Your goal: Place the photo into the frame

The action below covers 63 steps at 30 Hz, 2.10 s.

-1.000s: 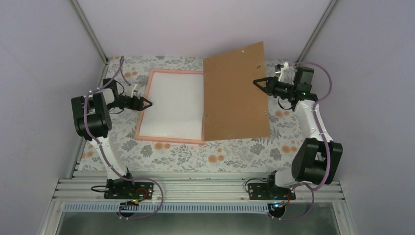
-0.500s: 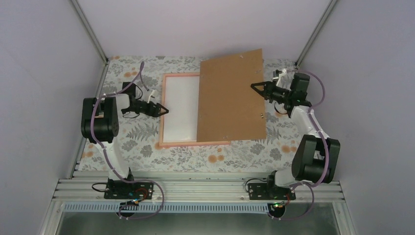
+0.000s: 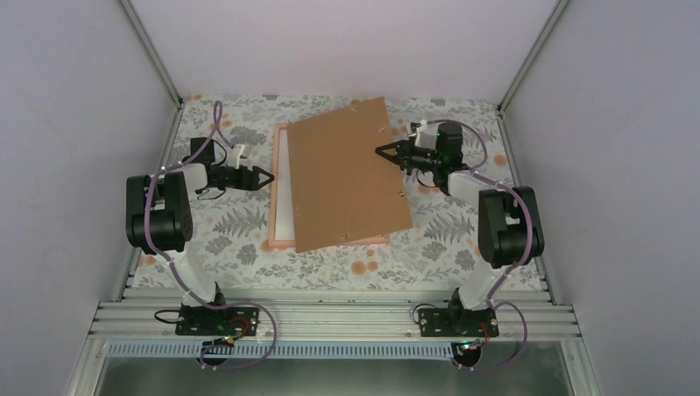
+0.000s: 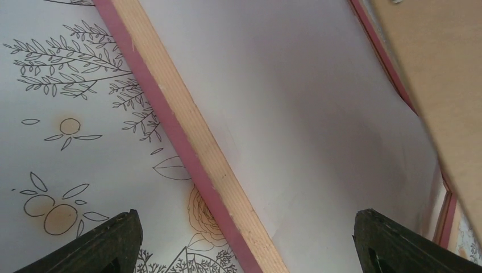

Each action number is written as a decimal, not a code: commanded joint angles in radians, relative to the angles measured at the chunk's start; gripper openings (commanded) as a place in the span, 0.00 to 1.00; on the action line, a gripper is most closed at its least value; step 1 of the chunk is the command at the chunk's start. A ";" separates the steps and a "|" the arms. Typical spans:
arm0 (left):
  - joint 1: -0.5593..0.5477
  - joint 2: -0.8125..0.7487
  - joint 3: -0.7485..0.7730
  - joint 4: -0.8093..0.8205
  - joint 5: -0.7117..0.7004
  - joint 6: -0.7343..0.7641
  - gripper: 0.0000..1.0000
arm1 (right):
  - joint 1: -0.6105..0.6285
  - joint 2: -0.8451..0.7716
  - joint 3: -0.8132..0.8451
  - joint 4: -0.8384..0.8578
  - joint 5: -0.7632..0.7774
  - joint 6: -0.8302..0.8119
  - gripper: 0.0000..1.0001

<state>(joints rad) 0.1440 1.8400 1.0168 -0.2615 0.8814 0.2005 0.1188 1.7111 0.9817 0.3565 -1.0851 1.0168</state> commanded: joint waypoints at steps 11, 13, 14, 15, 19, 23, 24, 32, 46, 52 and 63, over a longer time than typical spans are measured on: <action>0.011 -0.011 0.001 0.045 0.001 -0.030 0.93 | 0.102 0.202 0.047 0.396 0.120 0.194 0.04; 0.012 -0.010 -0.002 0.050 0.001 -0.032 0.93 | 0.112 0.227 0.039 0.431 0.134 0.194 0.04; 0.012 -0.011 -0.003 0.051 0.000 -0.032 0.93 | 0.115 0.240 0.038 0.436 0.140 0.191 0.04; 0.012 -0.010 -0.003 0.049 -0.002 -0.032 0.93 | 0.119 0.255 0.037 0.440 0.146 0.187 0.04; 0.015 -0.006 -0.004 0.052 -0.003 -0.032 0.93 | 0.128 0.287 0.024 0.450 0.186 0.155 0.04; 0.015 0.004 -0.002 0.051 -0.002 -0.033 0.93 | 0.141 0.334 0.025 0.456 0.204 0.145 0.04; 0.015 0.006 0.000 0.048 -0.002 -0.033 0.93 | 0.144 0.336 0.023 0.449 0.215 0.137 0.04; 0.016 0.009 -0.003 0.051 -0.002 -0.032 0.93 | 0.159 0.362 0.043 0.465 0.243 0.103 0.04; 0.016 0.033 0.003 0.049 -0.008 -0.032 0.93 | 0.142 0.422 0.114 0.332 0.233 0.010 0.04; 0.016 0.044 0.009 0.051 -0.009 -0.036 0.93 | 0.129 0.437 0.140 0.300 0.237 -0.012 0.04; 0.016 0.056 0.013 0.050 -0.012 -0.038 0.93 | 0.128 0.438 0.149 0.261 0.251 -0.062 0.04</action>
<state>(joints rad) 0.1551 1.8915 1.0168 -0.2253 0.8650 0.1638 0.2581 2.1315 1.1049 0.6243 -0.8764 1.0592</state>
